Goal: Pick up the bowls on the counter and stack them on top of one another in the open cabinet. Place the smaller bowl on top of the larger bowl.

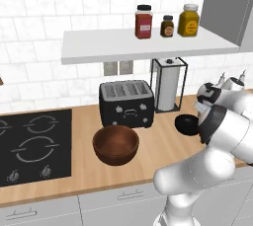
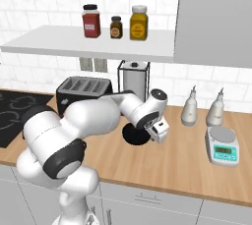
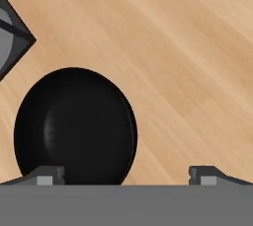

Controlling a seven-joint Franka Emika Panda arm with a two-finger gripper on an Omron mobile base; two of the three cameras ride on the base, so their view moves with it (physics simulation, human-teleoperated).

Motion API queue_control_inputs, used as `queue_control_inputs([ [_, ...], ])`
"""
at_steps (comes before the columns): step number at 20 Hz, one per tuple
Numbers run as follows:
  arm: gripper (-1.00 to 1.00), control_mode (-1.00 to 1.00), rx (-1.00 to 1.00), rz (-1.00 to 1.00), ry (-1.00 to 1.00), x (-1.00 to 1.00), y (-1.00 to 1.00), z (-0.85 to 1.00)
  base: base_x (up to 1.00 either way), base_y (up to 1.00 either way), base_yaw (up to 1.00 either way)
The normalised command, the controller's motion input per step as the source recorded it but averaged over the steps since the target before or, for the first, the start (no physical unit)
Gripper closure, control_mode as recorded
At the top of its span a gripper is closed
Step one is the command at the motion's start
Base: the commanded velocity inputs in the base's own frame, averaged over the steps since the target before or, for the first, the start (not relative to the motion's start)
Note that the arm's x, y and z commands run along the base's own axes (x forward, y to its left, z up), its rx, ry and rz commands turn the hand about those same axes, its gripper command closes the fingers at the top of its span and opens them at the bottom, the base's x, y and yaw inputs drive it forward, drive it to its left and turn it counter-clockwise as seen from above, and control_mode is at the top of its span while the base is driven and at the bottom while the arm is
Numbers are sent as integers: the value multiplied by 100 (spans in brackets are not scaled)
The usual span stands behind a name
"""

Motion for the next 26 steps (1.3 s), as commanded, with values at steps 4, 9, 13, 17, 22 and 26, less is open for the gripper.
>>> queue_control_inputs([
  [4, -100, -100, 0, 0, 0, 4, 3, -36, 0, 0, 0],
  [9, -100, -100, 0, 0, 0, 5, 11, -37, 0, 0, 0],
  [13, -100, -100, 0, 0, 0, 12, 13, -28, 0, 0, 0],
  [17, -100, -100, 0, 0, 0, 11, 8, -25, 0, 0, 0],
  [22, 100, -100, 0, 0, 0, 8, 4, -23, 0, 0, 0],
  [26, 100, -100, 0, 0, 0, 1, 0, -11, 0, 0, 0],
])
